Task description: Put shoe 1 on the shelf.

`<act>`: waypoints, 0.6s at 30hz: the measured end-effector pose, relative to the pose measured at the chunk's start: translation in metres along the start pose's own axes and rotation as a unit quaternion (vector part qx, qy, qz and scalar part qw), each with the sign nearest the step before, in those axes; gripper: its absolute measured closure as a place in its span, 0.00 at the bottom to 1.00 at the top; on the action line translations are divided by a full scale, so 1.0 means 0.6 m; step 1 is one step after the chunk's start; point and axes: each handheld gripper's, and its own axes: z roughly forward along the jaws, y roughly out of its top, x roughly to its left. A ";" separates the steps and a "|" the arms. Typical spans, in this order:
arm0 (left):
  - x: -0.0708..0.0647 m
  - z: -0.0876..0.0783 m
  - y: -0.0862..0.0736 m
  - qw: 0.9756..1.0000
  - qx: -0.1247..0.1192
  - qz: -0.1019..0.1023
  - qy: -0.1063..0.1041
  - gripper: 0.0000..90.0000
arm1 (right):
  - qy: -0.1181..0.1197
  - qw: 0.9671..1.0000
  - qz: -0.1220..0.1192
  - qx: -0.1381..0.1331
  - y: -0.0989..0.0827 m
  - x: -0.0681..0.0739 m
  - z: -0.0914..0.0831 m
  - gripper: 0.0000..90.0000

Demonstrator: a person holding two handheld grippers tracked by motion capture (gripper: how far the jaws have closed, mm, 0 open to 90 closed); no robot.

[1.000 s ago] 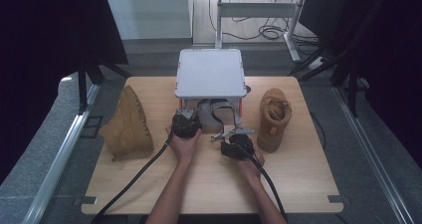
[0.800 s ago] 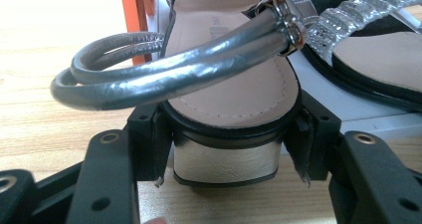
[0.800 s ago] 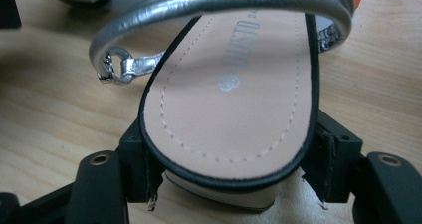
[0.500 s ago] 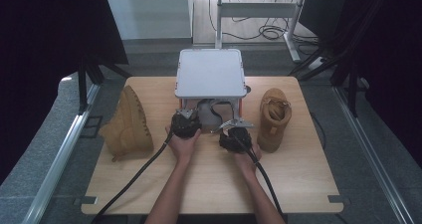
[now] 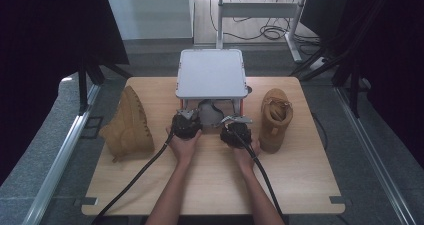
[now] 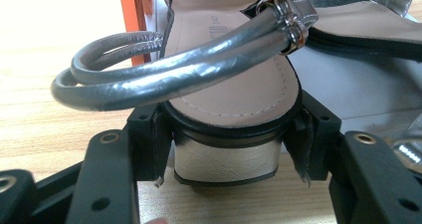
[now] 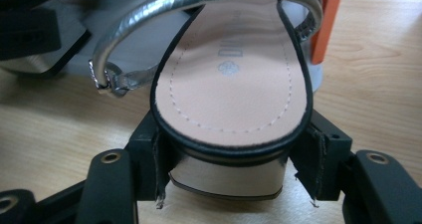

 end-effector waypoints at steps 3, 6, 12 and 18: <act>0.000 0.000 0.000 1.000 0.000 0.000 0.000 0.46 | -0.003 1.000 0.002 -0.002 0.003 -0.002 0.000 0.44; 0.000 0.000 0.000 1.000 0.000 0.000 -0.001 0.46 | -0.009 1.000 0.010 -0.011 0.012 -0.004 0.005 0.44; 0.001 0.000 0.000 1.000 0.001 0.001 -0.001 0.46 | -0.022 1.000 0.010 -0.008 0.024 0.003 0.024 0.44; 0.001 0.000 0.000 1.000 0.001 0.000 -0.003 0.46 | -0.024 1.000 0.015 -0.010 0.041 -0.002 0.049 0.44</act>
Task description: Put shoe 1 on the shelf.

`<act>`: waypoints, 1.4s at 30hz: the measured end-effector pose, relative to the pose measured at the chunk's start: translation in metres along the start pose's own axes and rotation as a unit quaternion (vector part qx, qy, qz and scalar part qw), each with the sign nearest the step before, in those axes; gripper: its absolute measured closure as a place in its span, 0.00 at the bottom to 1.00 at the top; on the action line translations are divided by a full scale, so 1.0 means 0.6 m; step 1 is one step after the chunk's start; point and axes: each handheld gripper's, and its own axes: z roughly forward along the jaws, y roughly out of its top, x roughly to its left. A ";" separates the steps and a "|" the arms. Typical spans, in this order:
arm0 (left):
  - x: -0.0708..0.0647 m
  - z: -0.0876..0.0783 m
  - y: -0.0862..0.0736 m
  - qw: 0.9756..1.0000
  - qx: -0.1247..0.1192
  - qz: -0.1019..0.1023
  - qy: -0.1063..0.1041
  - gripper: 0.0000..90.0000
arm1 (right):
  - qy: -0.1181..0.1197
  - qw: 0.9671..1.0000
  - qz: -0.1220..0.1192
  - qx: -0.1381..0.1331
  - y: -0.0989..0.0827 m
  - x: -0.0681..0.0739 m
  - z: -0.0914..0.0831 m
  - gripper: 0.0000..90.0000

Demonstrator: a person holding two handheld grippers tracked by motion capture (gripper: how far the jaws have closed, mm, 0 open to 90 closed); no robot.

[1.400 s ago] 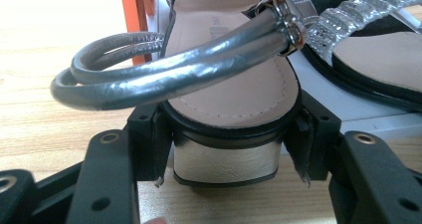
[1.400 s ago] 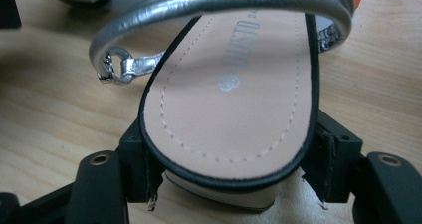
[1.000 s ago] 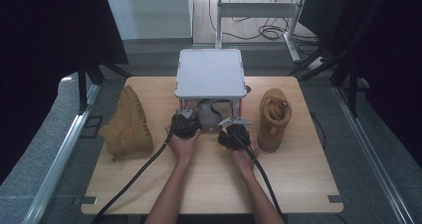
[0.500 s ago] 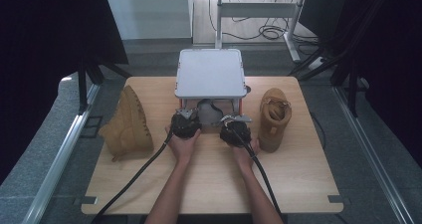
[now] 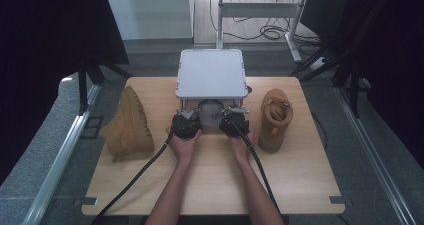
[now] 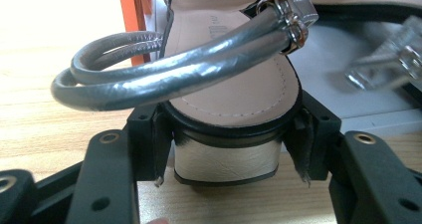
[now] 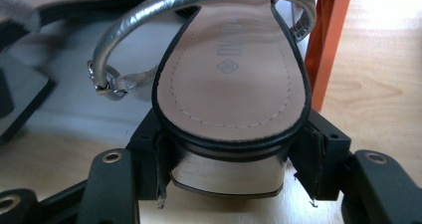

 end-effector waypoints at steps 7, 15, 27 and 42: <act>0.000 0.000 0.000 1.000 0.000 0.000 0.000 0.46 | -0.007 1.000 0.001 0.002 0.011 0.003 0.020 0.44; 0.000 0.000 -0.001 1.000 -0.001 0.000 0.000 0.46 | 0.000 1.000 -0.005 0.006 0.010 0.001 0.026 0.44; 0.000 0.000 0.001 1.000 0.002 -0.003 0.000 0.46 | 0.000 1.000 -0.005 0.002 0.010 0.002 0.030 0.44; -0.012 0.017 0.017 1.000 0.020 -0.014 -0.018 0.41 | 0.003 1.000 -0.004 0.002 0.009 0.002 0.029 0.43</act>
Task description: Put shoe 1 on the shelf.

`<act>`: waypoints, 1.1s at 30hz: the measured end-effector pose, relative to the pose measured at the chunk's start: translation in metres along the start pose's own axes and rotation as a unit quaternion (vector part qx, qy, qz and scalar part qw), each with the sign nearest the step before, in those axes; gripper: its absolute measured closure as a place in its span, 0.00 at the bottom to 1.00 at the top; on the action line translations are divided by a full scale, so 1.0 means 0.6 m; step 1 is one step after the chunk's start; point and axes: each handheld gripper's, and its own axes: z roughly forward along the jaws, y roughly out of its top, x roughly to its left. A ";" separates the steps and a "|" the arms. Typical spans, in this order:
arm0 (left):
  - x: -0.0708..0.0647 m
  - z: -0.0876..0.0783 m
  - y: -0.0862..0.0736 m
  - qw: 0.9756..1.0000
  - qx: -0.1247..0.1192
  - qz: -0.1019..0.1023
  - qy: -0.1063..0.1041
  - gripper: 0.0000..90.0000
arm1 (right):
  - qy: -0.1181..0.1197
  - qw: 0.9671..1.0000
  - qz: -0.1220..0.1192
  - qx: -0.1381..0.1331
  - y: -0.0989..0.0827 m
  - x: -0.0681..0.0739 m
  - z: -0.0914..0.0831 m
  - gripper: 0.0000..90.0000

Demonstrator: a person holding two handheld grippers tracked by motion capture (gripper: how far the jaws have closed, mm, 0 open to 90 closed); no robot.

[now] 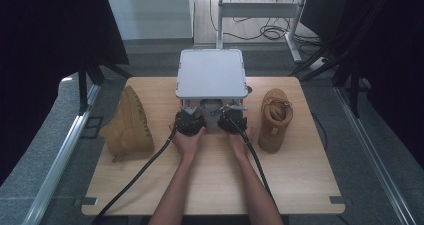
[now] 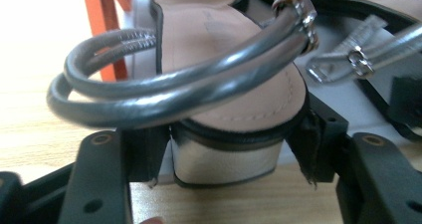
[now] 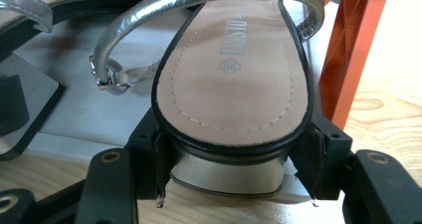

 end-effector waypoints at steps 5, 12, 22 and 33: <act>0.008 -0.013 -0.007 0.999 0.016 0.026 -0.029 0.28 | 0.024 1.000 0.016 0.010 -0.003 -0.006 -0.008 0.33; 0.038 -0.074 -0.017 0.998 -0.004 0.034 -0.044 0.38 | 0.059 0.998 -0.008 -0.032 -0.024 -0.023 -0.066 0.42; 0.074 -0.086 -0.029 0.999 0.000 0.006 -0.035 0.89 | 0.019 0.997 -0.032 -0.070 -0.032 -0.038 -0.104 0.90; 0.070 -0.073 -0.021 0.998 -0.001 0.009 -0.059 0.99 | 0.002 0.999 -0.030 -0.032 -0.026 -0.043 -0.057 0.98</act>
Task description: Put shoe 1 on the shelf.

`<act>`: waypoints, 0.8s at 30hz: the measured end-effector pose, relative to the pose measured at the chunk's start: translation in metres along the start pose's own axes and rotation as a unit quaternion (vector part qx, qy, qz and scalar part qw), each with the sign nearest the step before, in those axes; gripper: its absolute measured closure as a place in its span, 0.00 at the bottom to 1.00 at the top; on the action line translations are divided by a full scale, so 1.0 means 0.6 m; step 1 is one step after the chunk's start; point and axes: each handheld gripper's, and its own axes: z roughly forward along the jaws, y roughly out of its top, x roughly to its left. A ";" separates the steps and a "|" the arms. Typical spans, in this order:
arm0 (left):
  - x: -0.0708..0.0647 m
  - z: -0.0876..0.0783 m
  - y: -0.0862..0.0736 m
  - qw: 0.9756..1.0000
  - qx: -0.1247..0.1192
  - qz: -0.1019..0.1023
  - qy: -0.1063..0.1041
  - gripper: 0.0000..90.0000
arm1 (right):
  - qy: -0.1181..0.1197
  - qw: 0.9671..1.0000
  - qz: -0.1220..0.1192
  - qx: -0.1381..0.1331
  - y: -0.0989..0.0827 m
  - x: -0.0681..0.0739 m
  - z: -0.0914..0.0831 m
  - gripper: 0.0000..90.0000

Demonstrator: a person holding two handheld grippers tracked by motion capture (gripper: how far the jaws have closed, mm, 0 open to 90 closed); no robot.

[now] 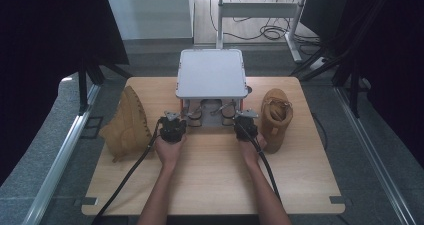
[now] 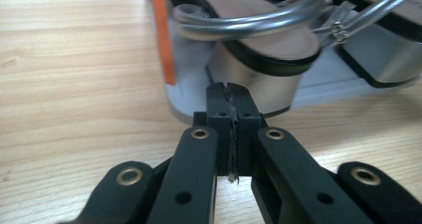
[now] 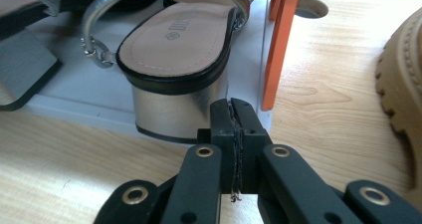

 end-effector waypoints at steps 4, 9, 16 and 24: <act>-0.002 0.004 0.000 1.000 0.000 0.000 -0.004 1.00 | -0.005 1.000 0.003 0.002 0.003 0.003 0.011 0.99; -0.001 0.009 0.001 1.000 0.005 0.001 -0.006 1.00 | -0.006 1.000 0.001 0.004 0.004 -0.001 0.021 0.99; -0.023 0.016 0.007 1.000 0.005 0.014 -0.018 0.99 | -0.003 1.000 -0.006 0.003 0.004 0.001 0.022 0.99; -0.025 0.022 0.008 1.000 0.002 0.007 -0.027 0.99 | 0.010 1.000 -0.018 0.005 0.005 0.011 0.023 0.99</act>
